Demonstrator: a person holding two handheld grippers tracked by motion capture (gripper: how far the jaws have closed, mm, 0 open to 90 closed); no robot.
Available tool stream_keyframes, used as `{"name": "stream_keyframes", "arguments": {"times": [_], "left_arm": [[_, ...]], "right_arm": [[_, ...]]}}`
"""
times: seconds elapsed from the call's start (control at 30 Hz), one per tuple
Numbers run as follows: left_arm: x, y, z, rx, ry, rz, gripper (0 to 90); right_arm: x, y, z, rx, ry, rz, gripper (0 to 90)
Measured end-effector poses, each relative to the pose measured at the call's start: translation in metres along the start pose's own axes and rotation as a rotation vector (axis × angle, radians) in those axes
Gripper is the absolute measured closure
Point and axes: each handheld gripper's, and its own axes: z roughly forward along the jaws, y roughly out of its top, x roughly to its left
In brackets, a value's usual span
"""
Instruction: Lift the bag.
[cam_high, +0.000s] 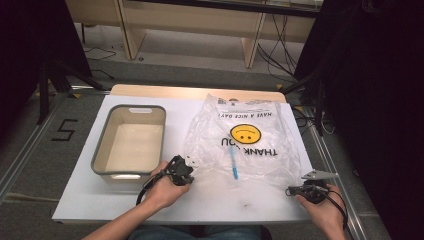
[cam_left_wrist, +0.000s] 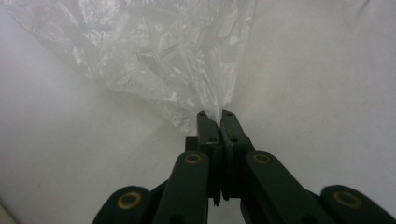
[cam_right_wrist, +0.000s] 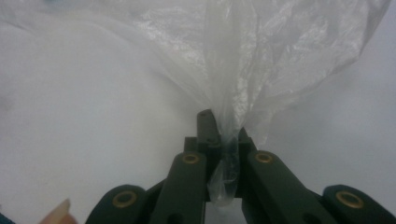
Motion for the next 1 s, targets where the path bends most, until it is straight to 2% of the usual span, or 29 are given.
{"name": "stream_keyframes", "arguments": {"times": [0.3, 0.6, 0.8, 1.0], "left_arm": [[0.000, 0.009, -0.022, -0.106, 0.029, 0.032, 89.1], [-0.006, 0.021, -0.044, -0.215, 0.052, 0.068, 89.1], [-0.011, 0.026, -0.053, -0.245, 0.053, 0.085, 89.2], [-0.010, 0.027, -0.055, -0.258, 0.060, 0.087, 89.2]], "right_arm": [[-0.001, 0.004, -0.009, -0.059, -0.040, 0.025, 89.2], [-0.006, 0.005, -0.015, -0.105, -0.080, 0.050, 89.3], [-0.007, 0.007, -0.019, -0.137, -0.109, 0.058, 89.4], [-0.008, 0.007, -0.019, -0.144, -0.113, 0.065, 89.4]]}}
